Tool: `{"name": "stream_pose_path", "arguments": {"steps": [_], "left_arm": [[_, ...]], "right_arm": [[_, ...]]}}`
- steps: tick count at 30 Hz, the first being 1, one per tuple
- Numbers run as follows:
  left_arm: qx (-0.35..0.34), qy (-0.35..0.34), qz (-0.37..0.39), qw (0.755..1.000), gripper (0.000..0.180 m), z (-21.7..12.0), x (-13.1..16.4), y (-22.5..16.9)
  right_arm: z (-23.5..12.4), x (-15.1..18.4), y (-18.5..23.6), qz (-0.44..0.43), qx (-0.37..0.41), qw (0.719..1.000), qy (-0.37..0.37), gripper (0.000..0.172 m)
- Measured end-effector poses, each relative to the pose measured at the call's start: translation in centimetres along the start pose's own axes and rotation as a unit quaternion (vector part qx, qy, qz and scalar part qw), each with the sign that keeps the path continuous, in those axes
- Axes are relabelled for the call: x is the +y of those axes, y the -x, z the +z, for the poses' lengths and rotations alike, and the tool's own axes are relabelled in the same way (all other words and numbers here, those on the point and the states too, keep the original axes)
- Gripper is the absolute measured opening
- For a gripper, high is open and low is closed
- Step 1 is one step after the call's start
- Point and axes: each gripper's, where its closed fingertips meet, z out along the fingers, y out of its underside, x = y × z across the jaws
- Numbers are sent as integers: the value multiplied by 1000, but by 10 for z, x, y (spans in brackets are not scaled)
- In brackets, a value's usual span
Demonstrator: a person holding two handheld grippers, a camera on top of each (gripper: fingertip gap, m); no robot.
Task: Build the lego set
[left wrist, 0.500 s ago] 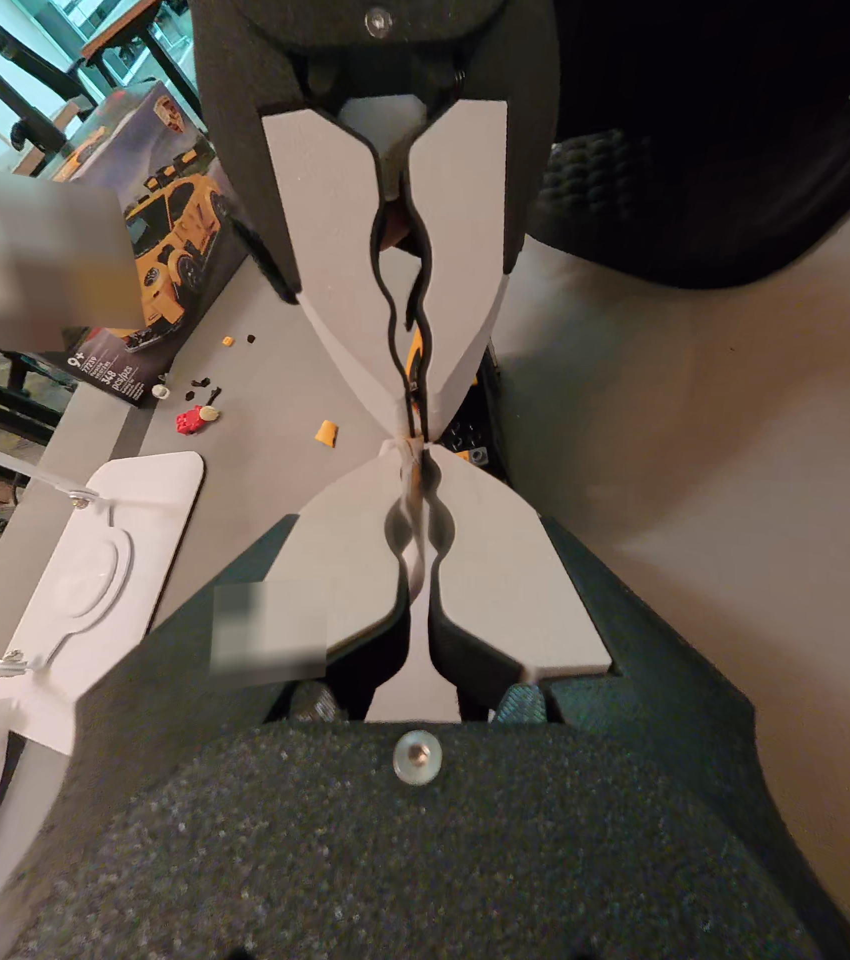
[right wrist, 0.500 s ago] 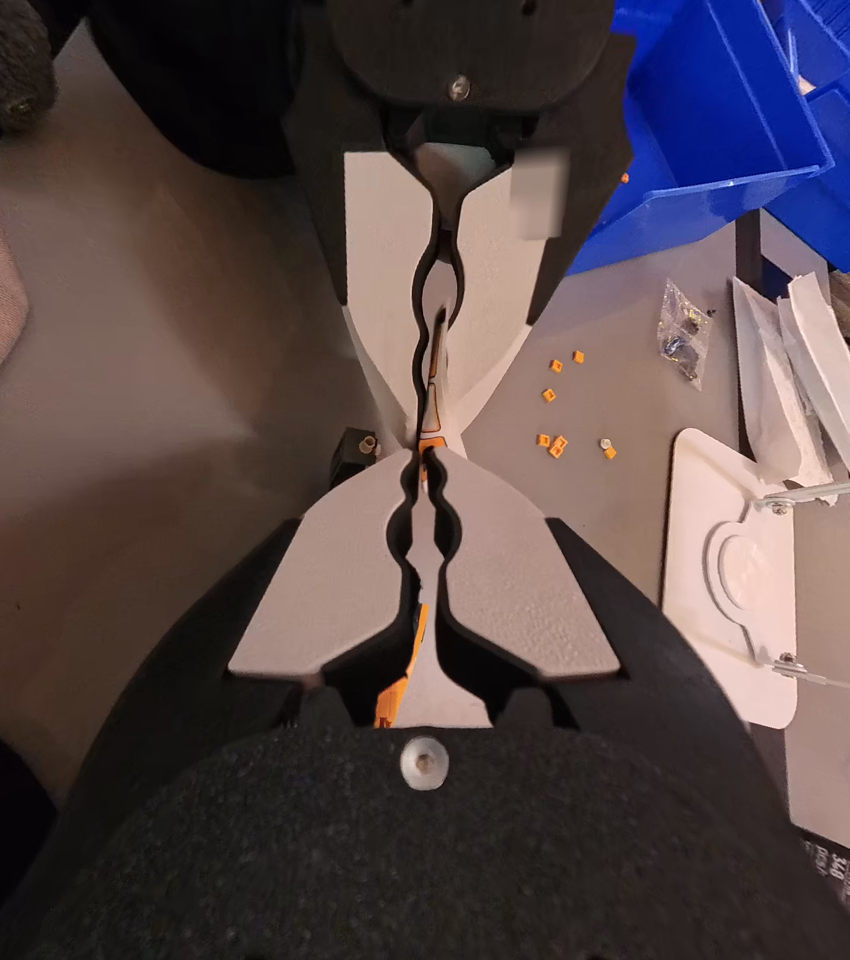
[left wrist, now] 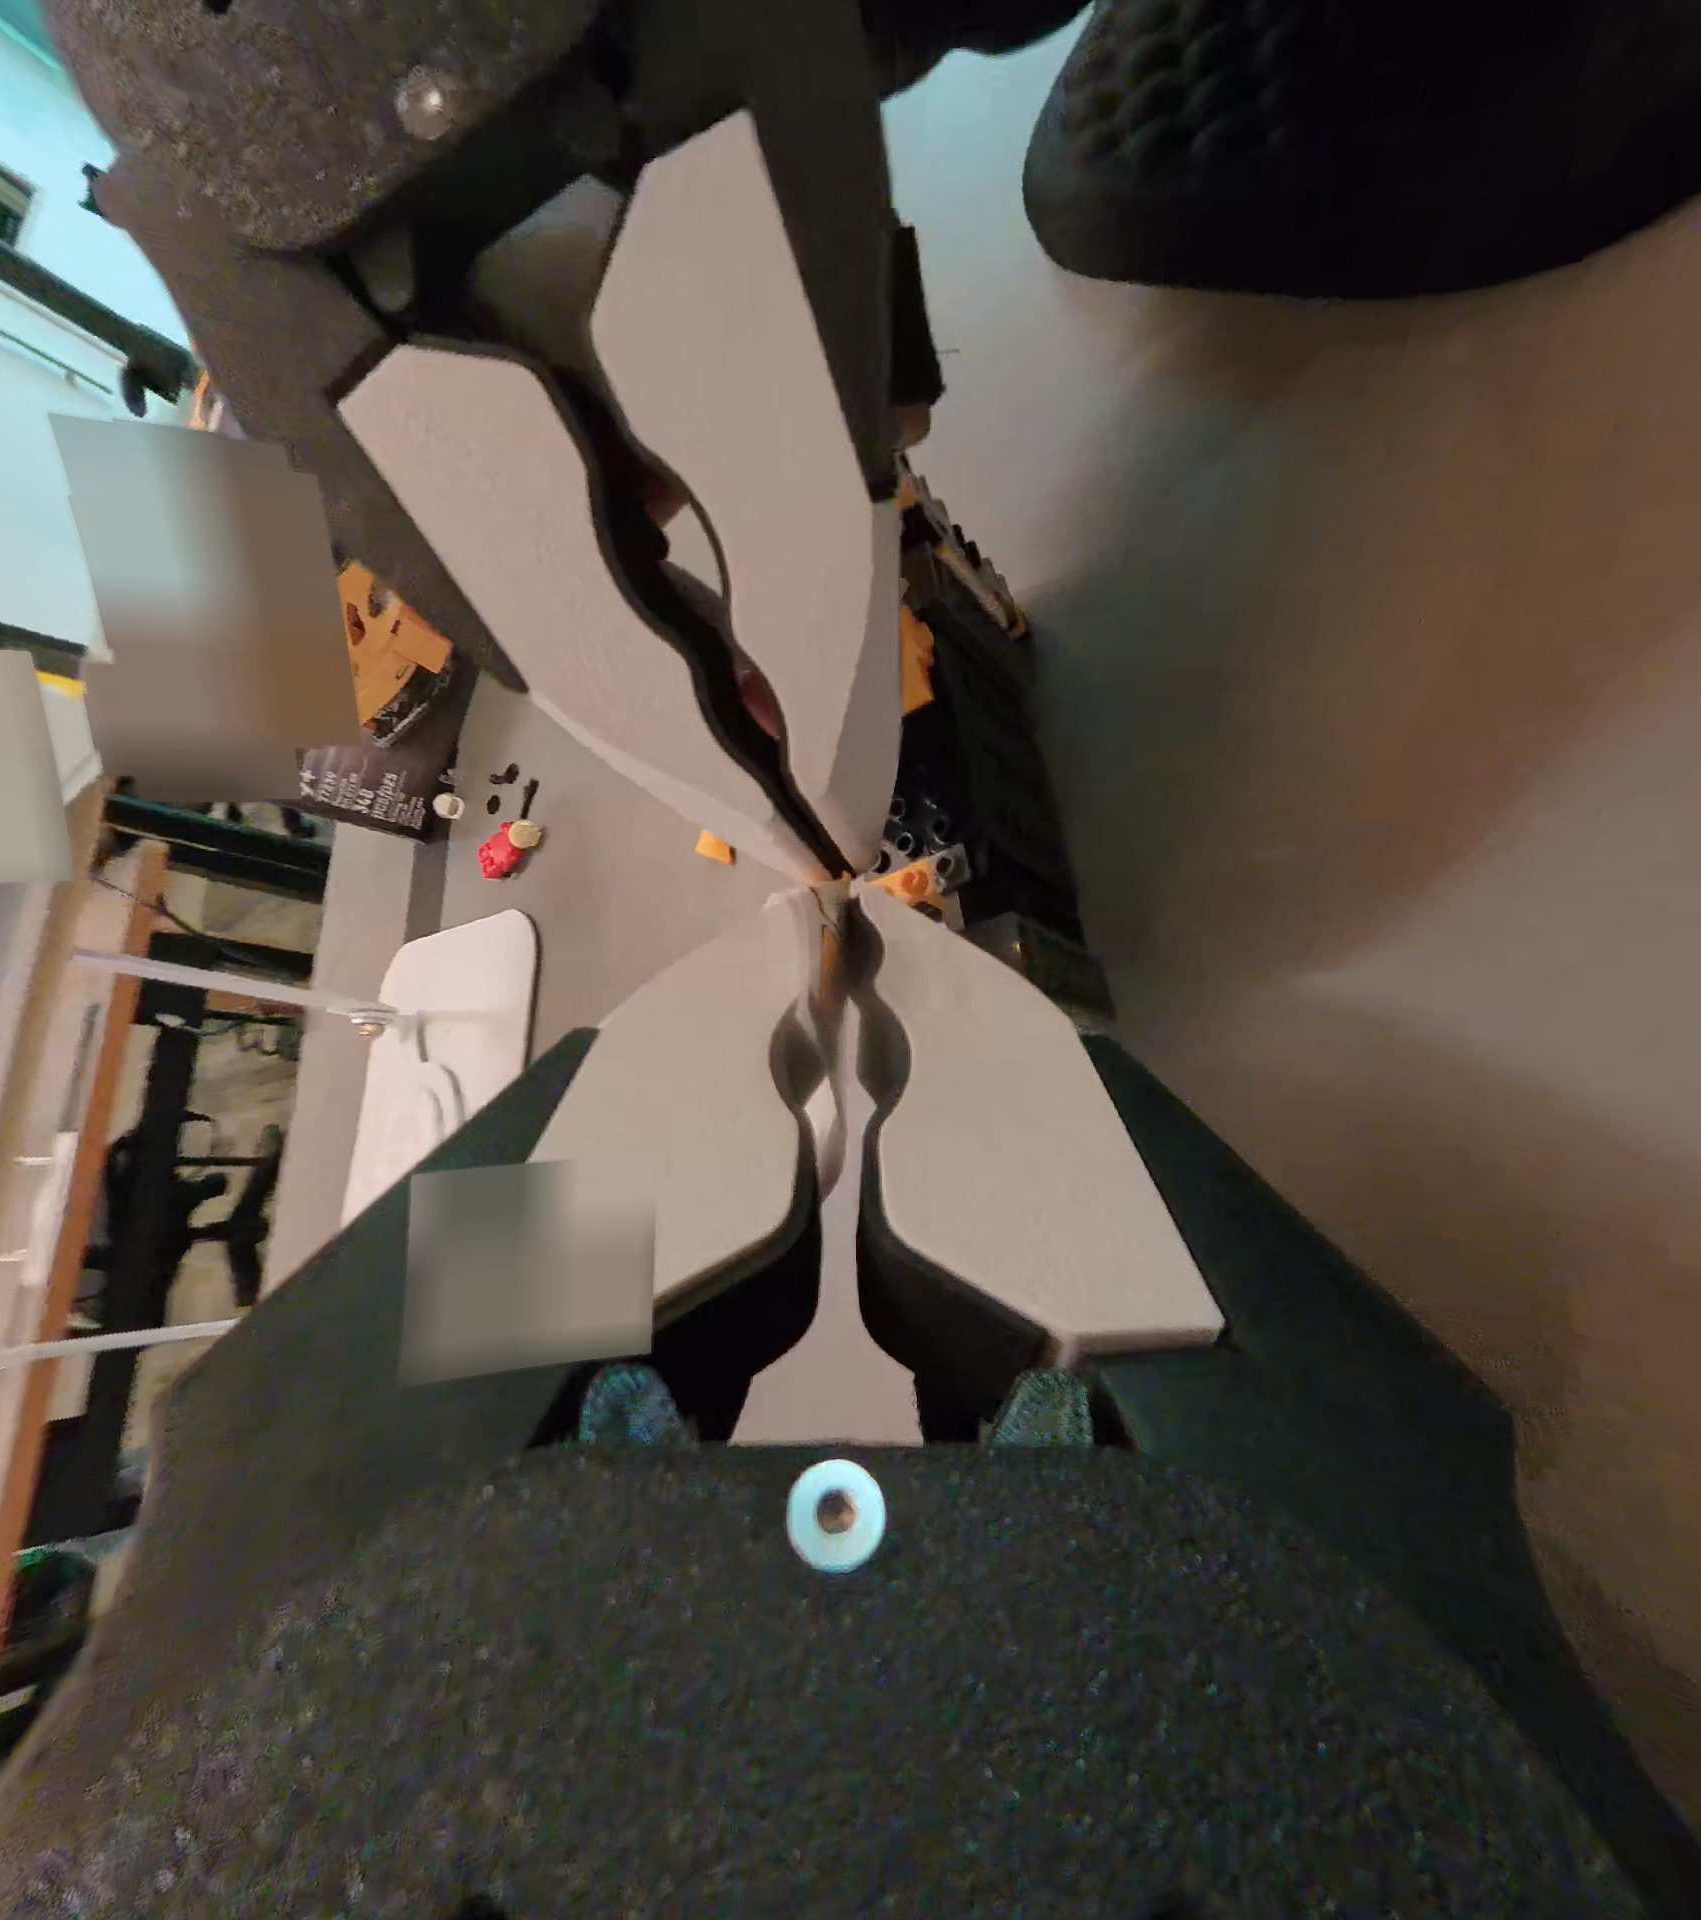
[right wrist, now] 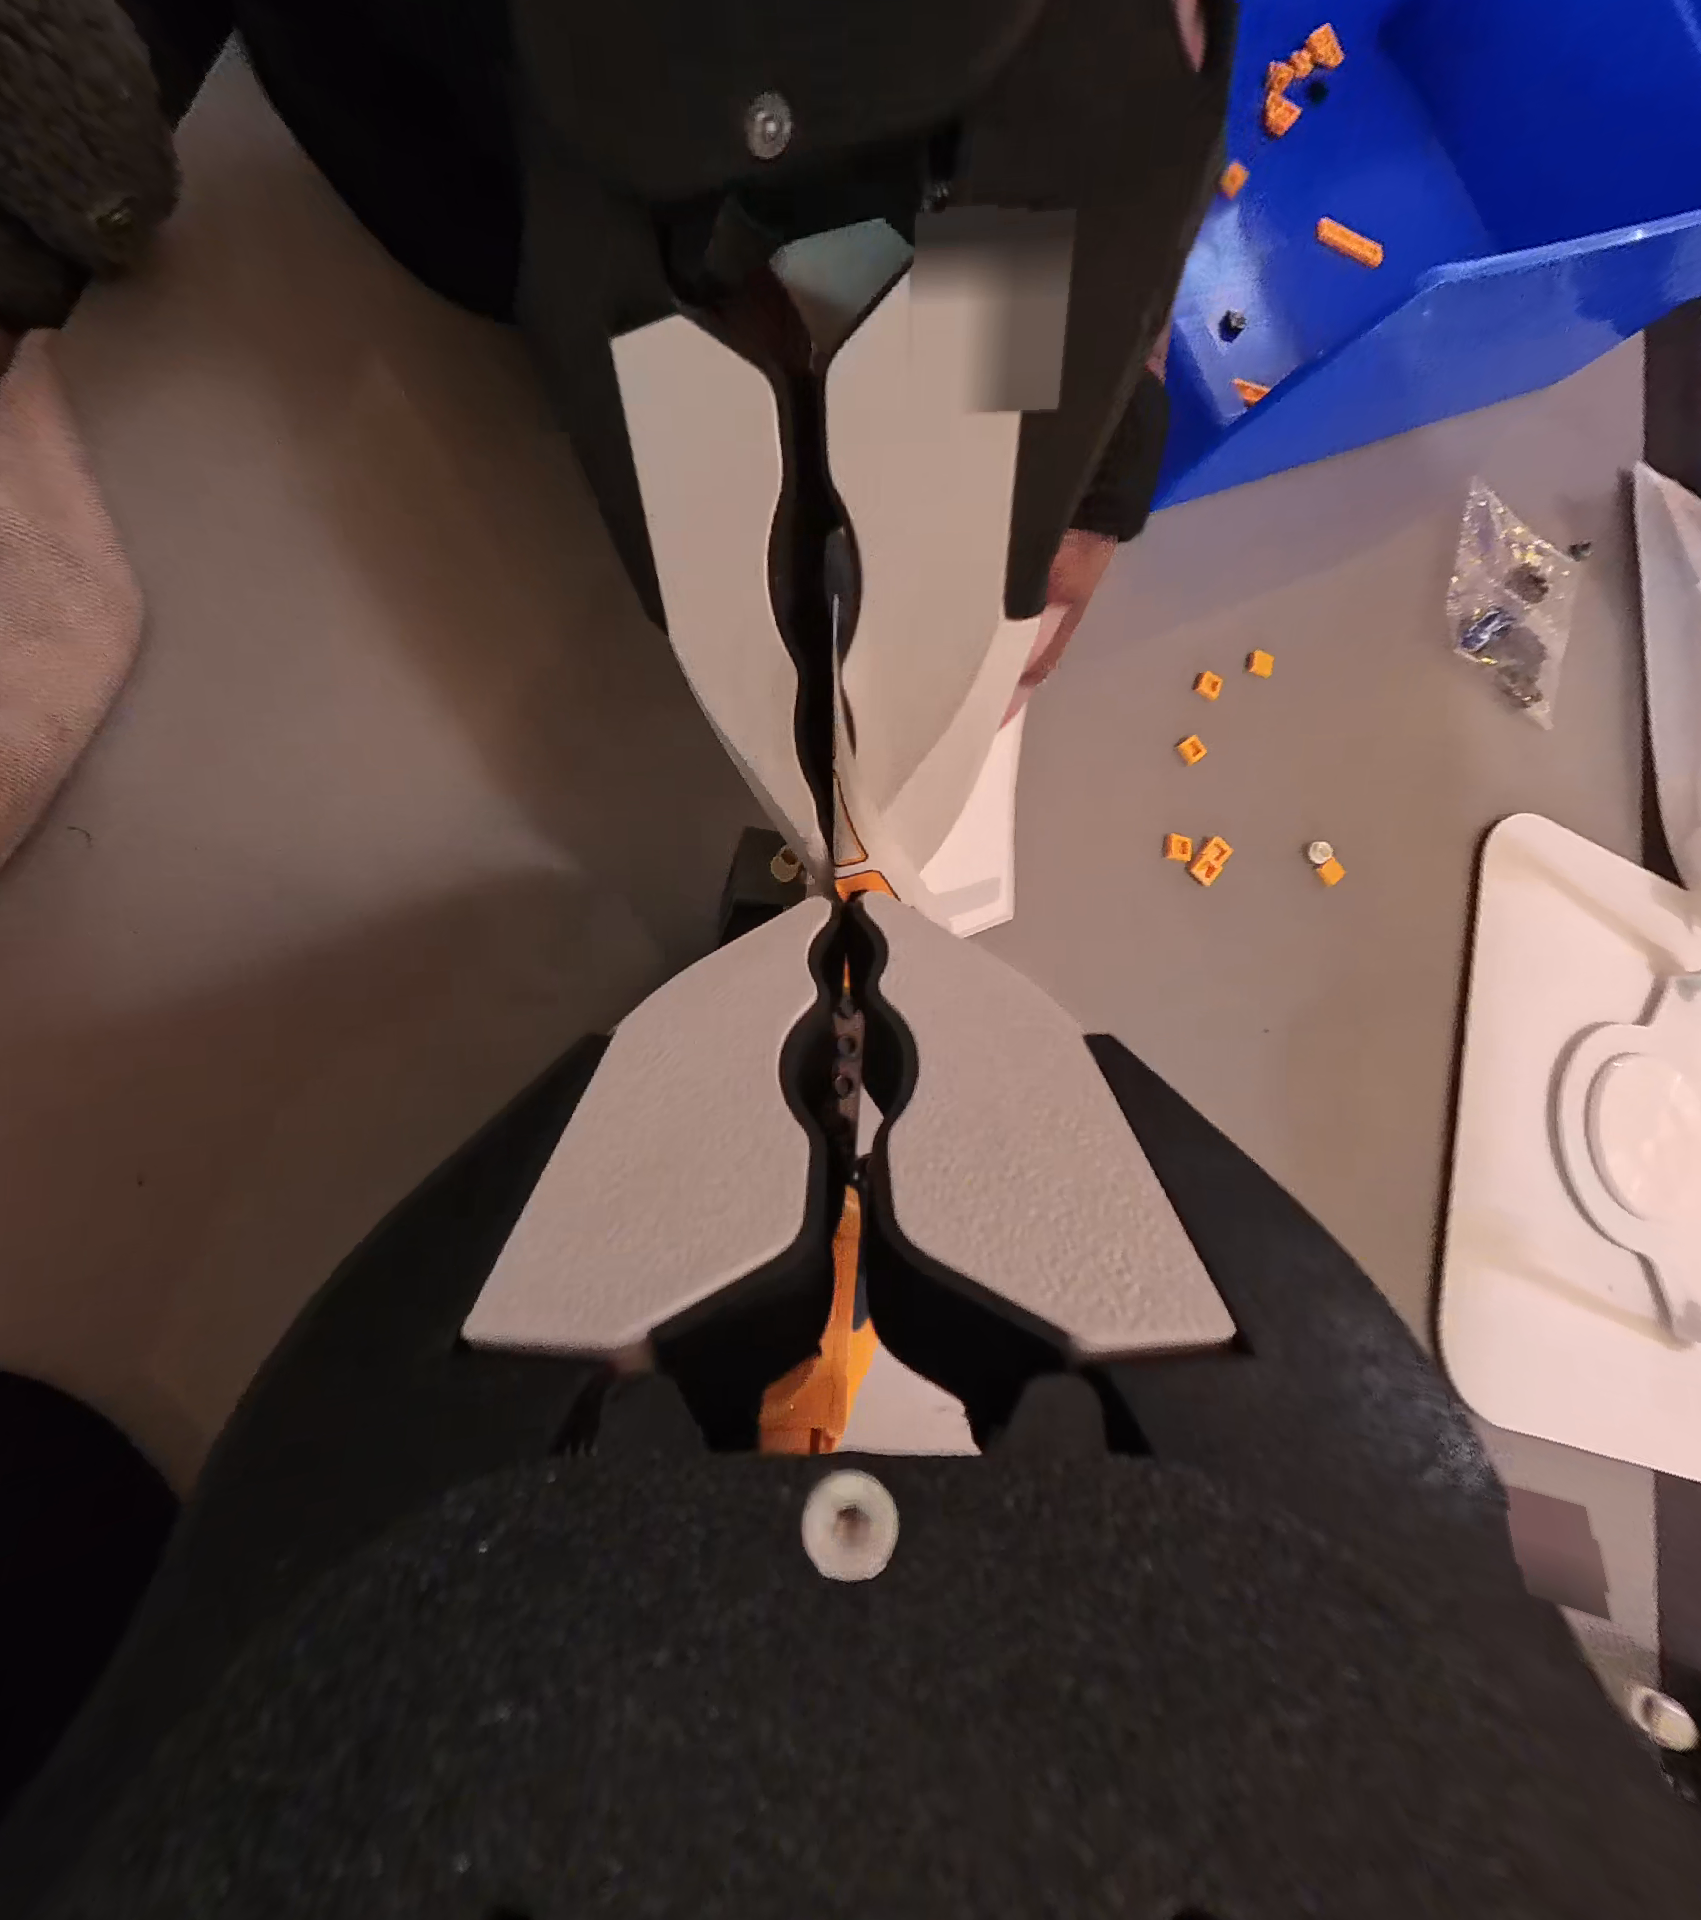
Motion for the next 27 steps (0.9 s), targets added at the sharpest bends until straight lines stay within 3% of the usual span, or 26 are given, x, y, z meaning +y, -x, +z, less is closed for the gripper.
{"name": "stream_pose_path", "arguments": {"steps": [9, 13, 17, 21, 27], "left_arm": [[-50, 57, 152, 985, 0, 3, 7, -1], [-45, 43, 112, 992, 0, 1, 2, 1], [-12, -4, 4, 1000, 0, -1, -2, 3], [24, -57, -72, 995, 0, -6, -10, 3], [59, -97, -91, 989, 0, -11, -17, -4]], "right_arm": [[1, 0, 4, 24, -29, 999, -10, 0], [-1, 3, 1, 16, -15, 1000, -5, 0], [-7, -1, -6, -3, 17, 1000, -11, 0], [-6, -6, -3, -20, 19, 999, -16, 15], [-6, -11, 4, -27, 2, 999, -32, 12]]}}
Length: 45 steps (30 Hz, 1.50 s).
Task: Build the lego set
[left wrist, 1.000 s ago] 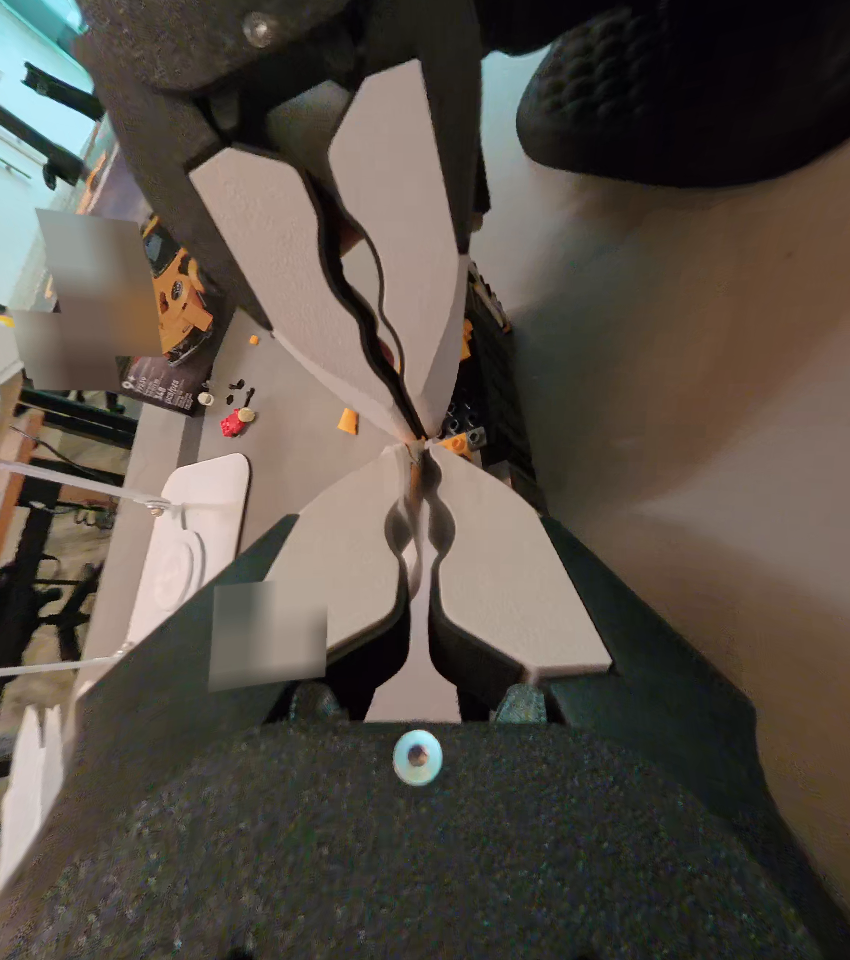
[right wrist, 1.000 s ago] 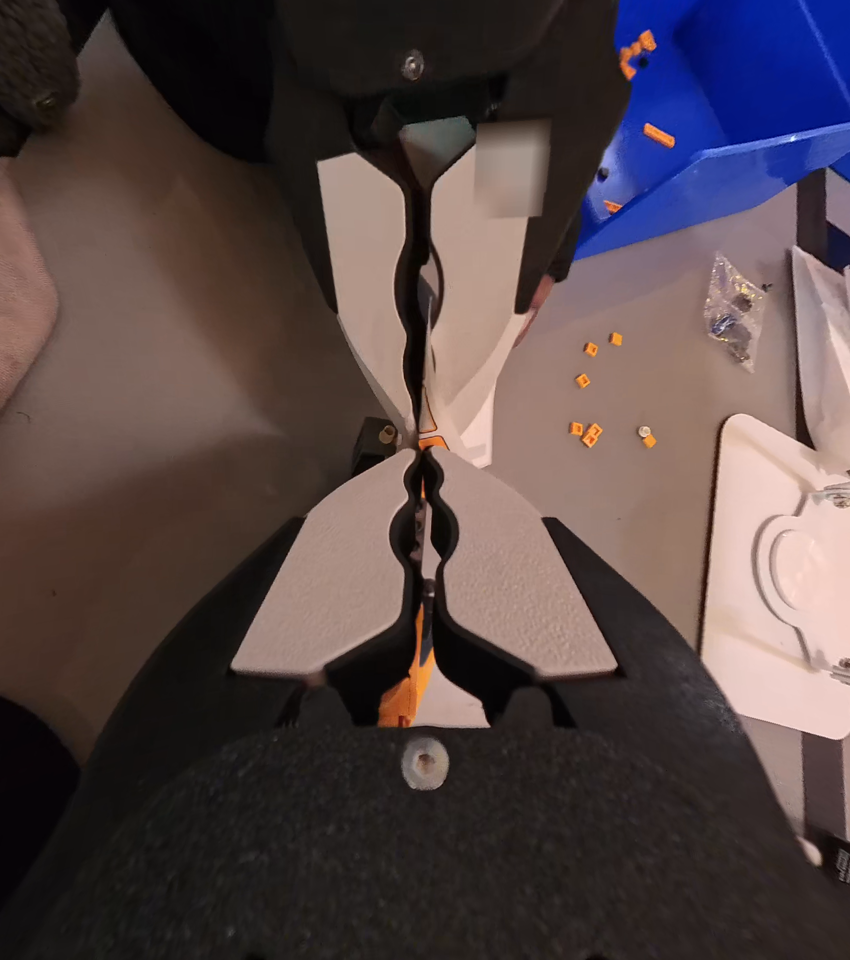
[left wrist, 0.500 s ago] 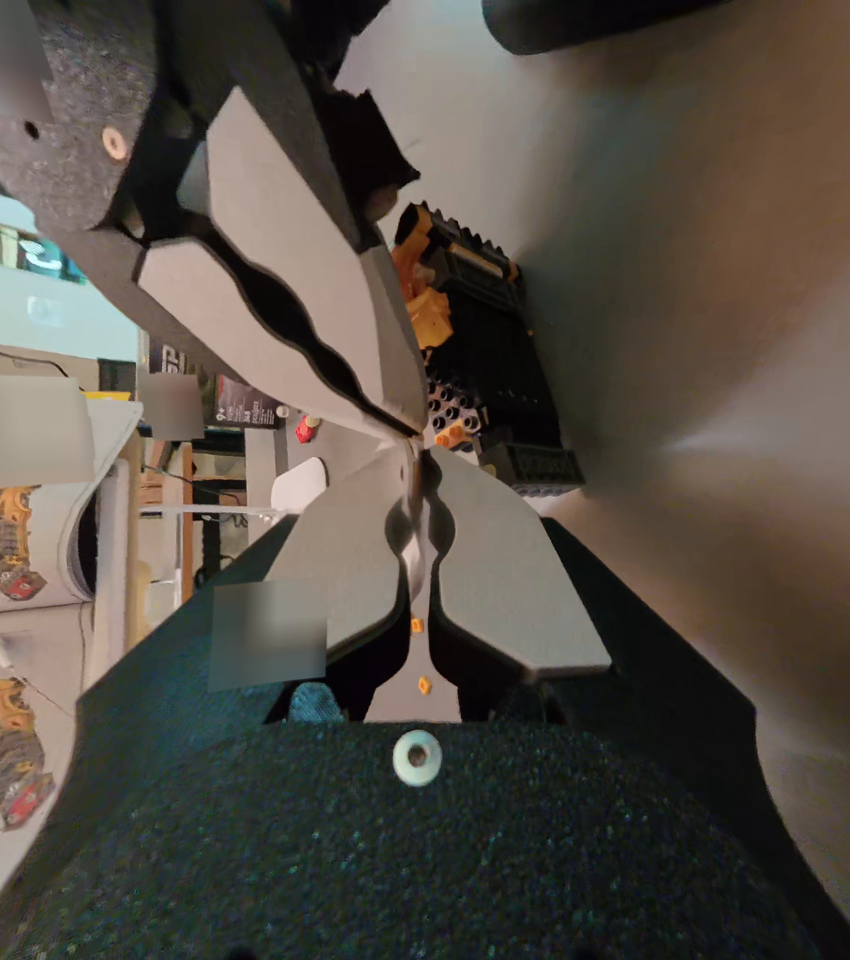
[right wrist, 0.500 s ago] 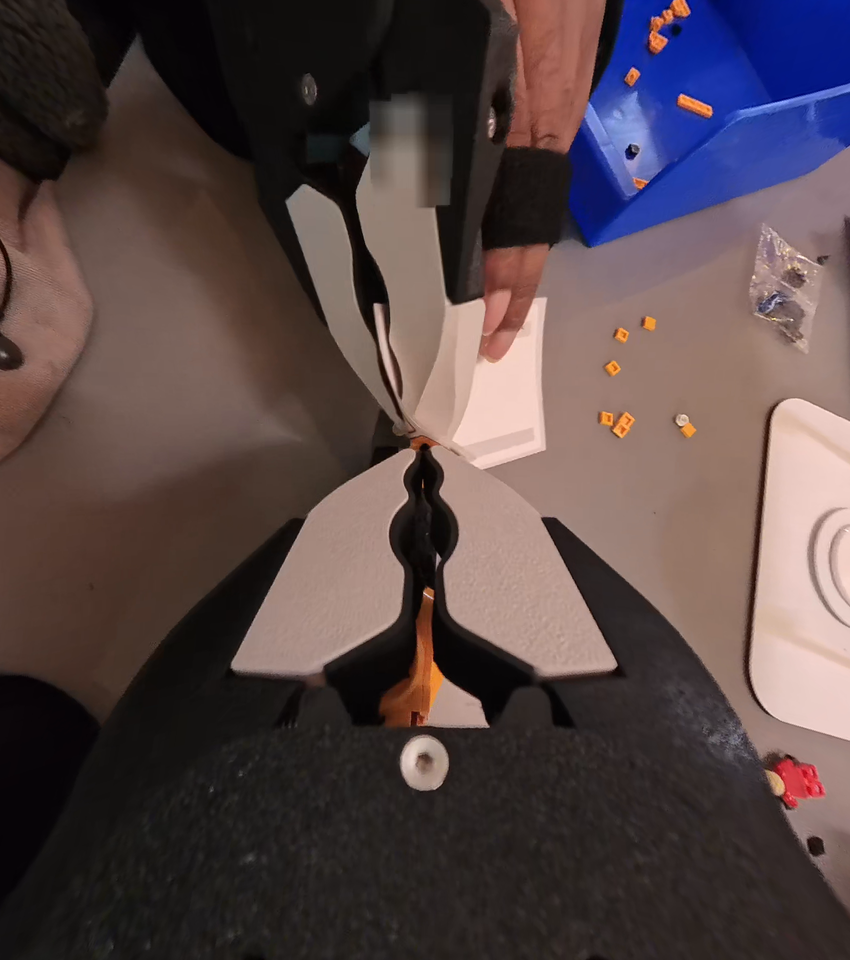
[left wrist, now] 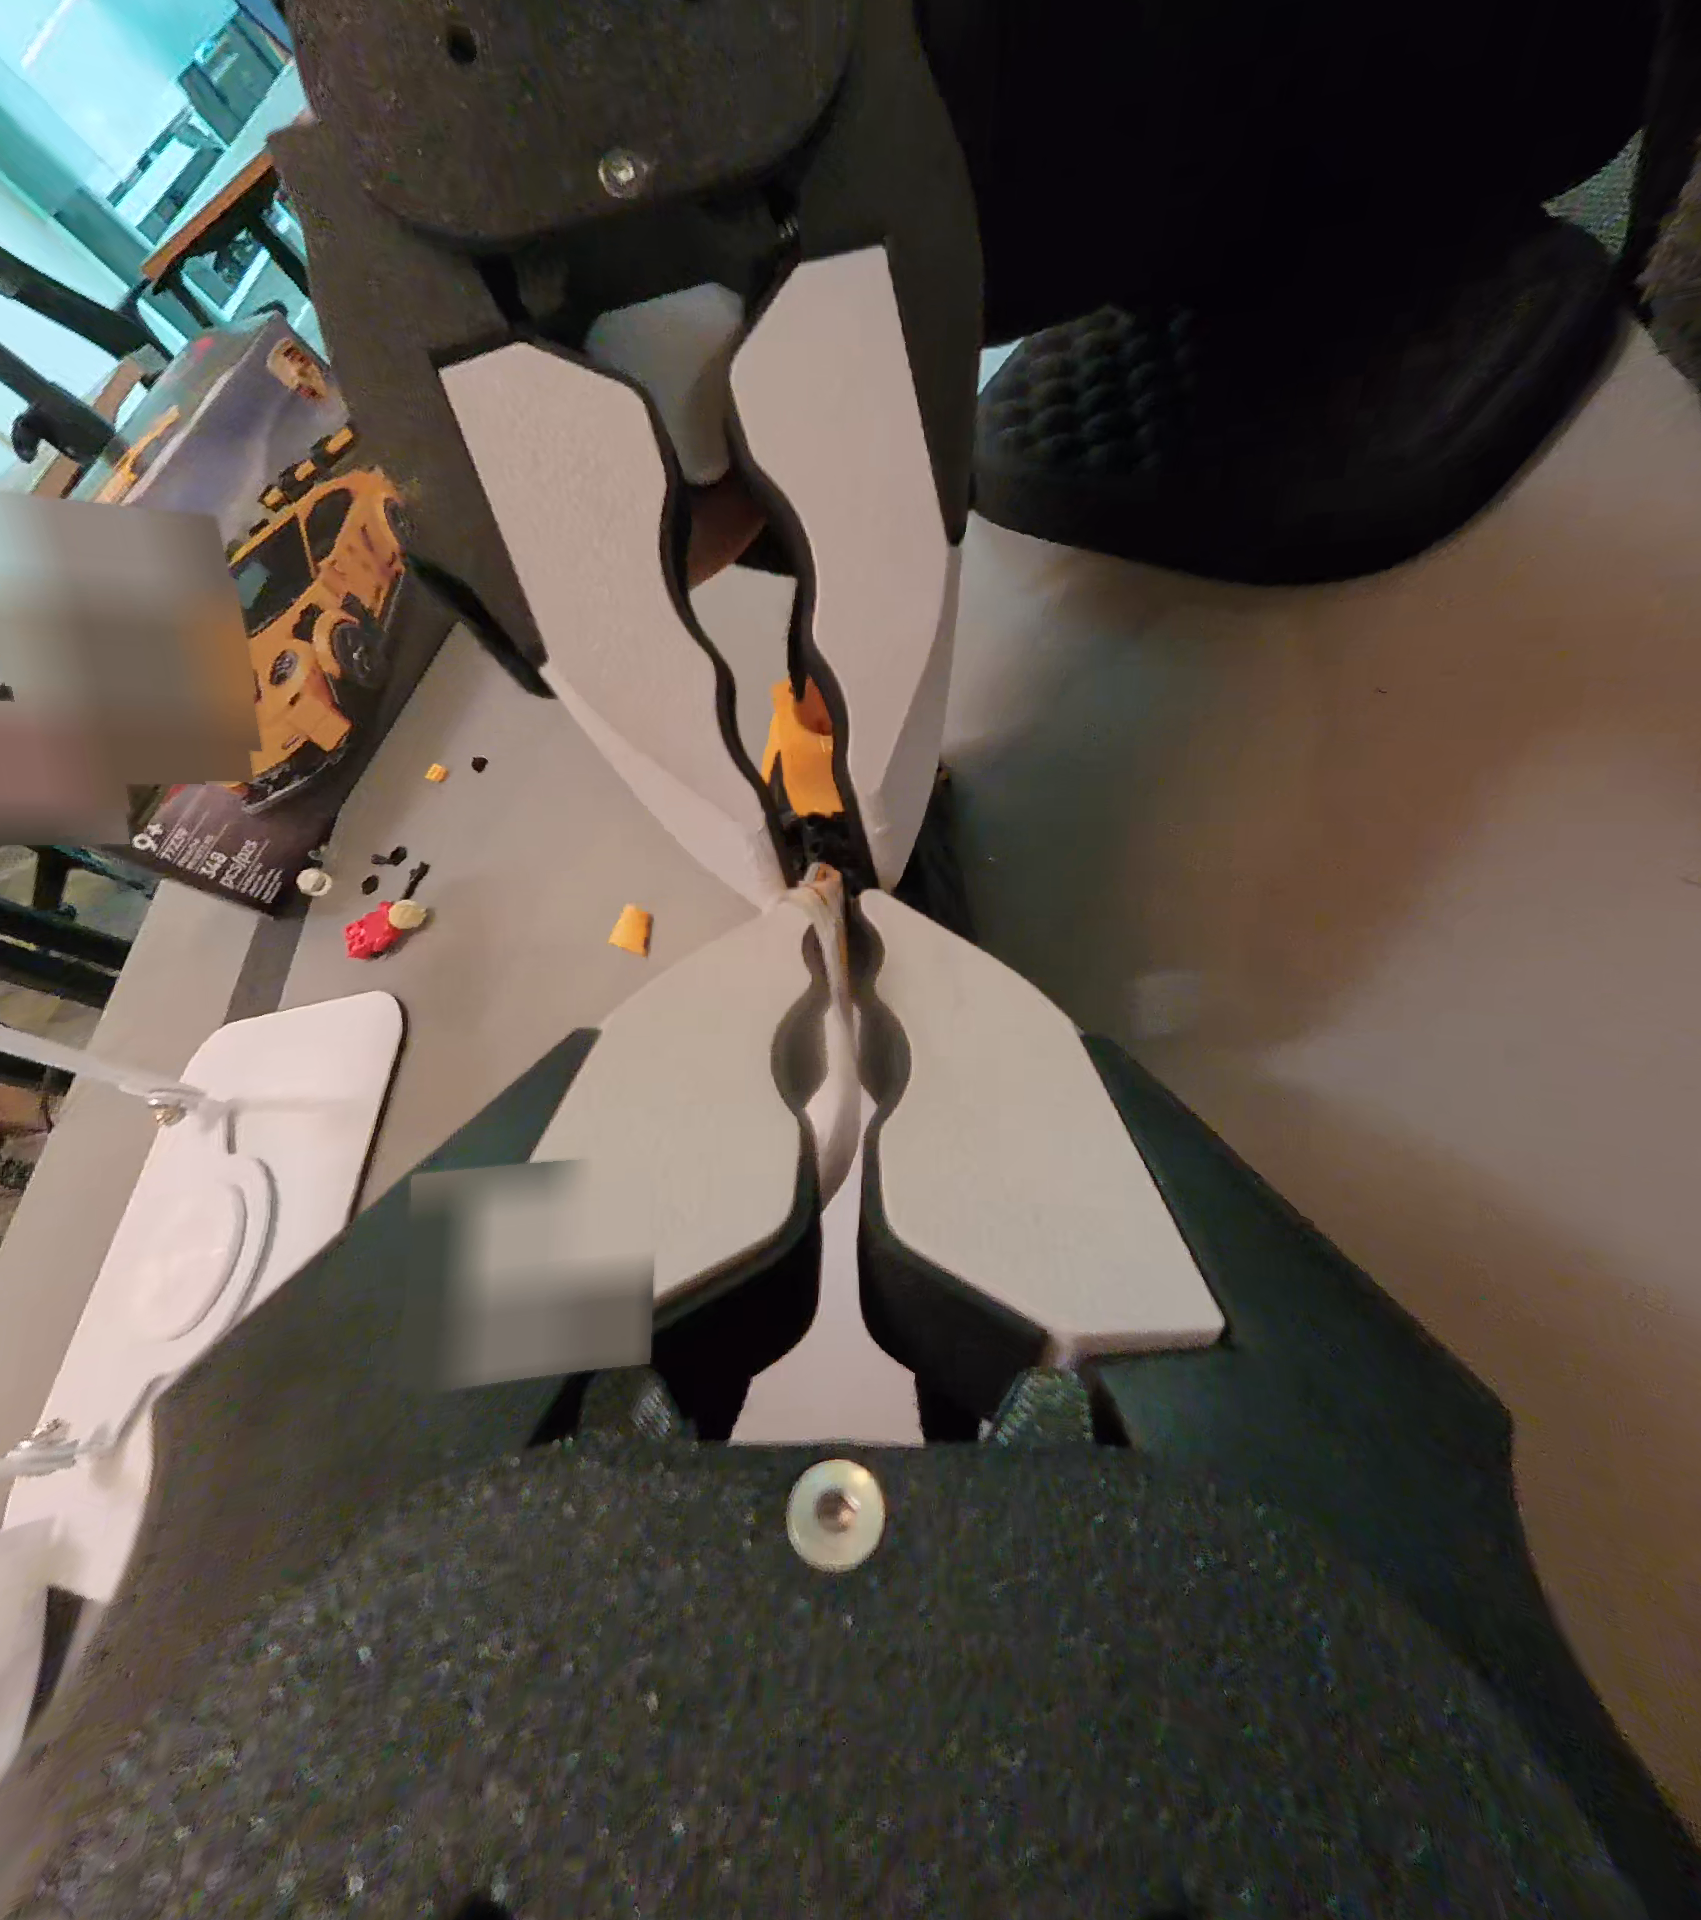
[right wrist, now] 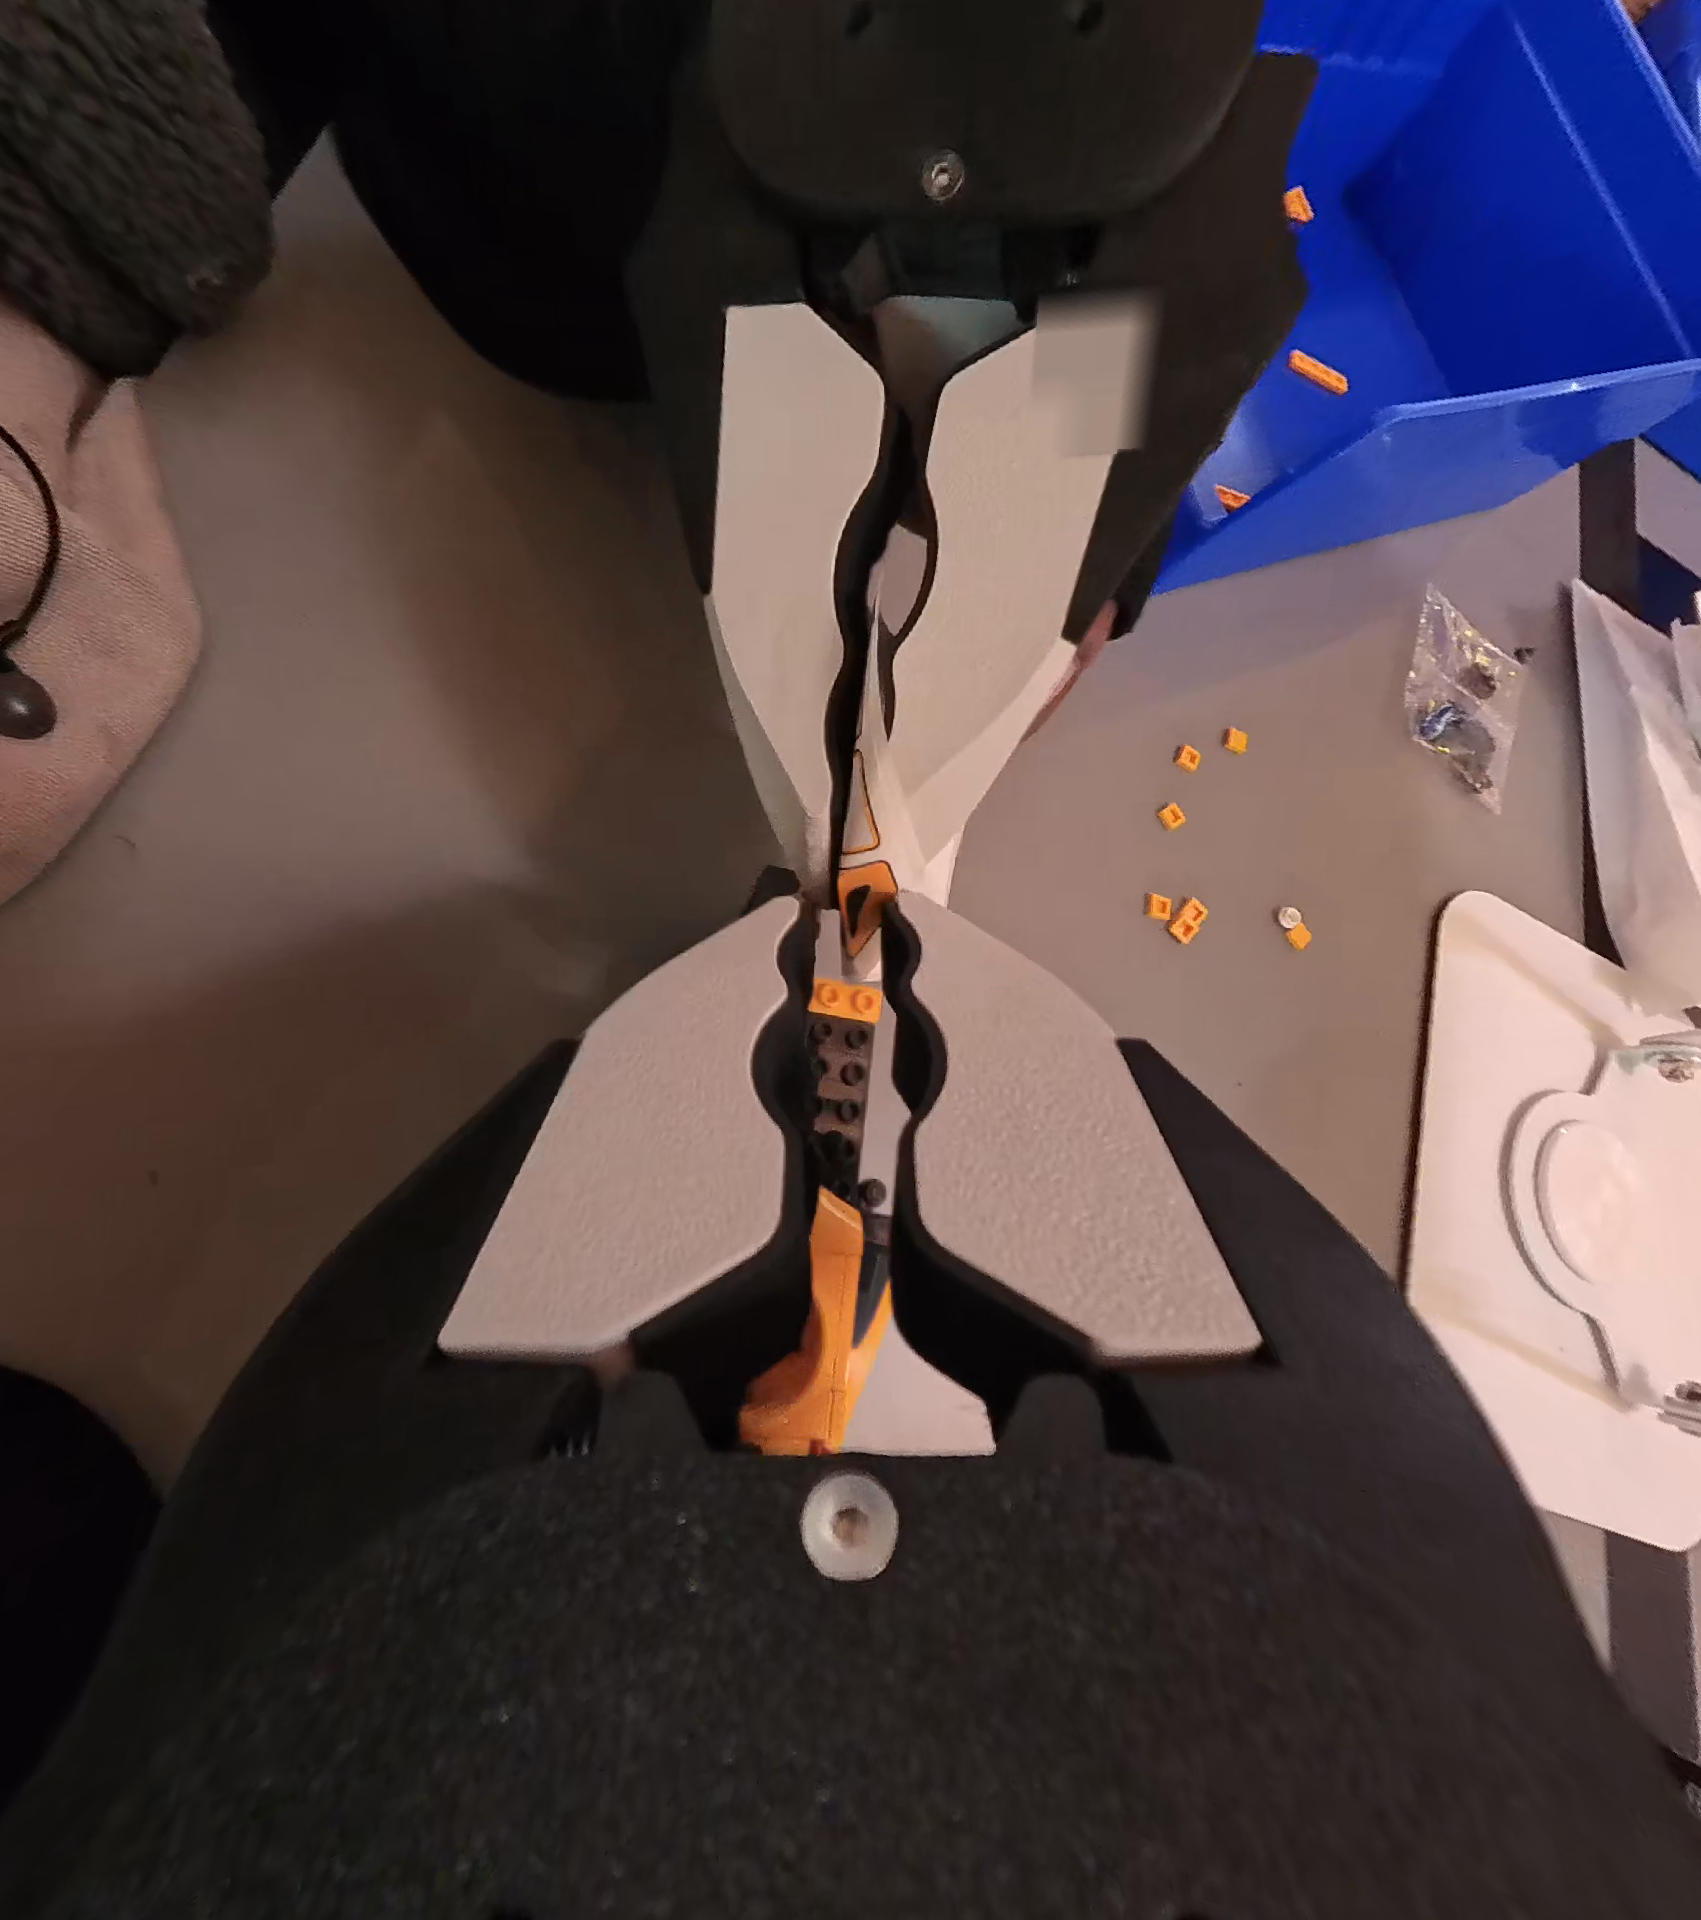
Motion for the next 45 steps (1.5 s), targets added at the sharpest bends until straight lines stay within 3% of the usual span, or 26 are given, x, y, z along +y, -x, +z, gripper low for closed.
{"name": "stream_pose_path", "arguments": {"steps": [9, 12, 19, 22, 30, 39, 45], "left_arm": [[-21, 15, 63, 998, 0, 1, 3, -1], [-29, 35, 53, 998, 7, 0, 8, 6], [-29, -10, 16, 999, 26, -3, -3, 9], [-7, -41, 11, 999, 17, -5, -11, 2], [-1, -44, 8, 999, 2, -6, -12, 2], [5, -42, -35, 998, 0, -7, -12, 7], [23, -33, -64, 997, 0, -5, -11, 4]], "right_arm": [[0, 4, 1, 21, -18, 1000, -10, 2], [-3, 2, 0, 32, -25, 999, -22, 0], [-6, -6, 9, 47, -62, 996, -50, 0], [-7, -7, 11, 46, -68, 995, -52, 0], [-11, -7, 7, 49, -58, 996, -51, 1], [-14, -12, 3, 33, -36, 997, -53, 8], [-14, -13, 1, 24, -27, 998, -49, 1]]}}
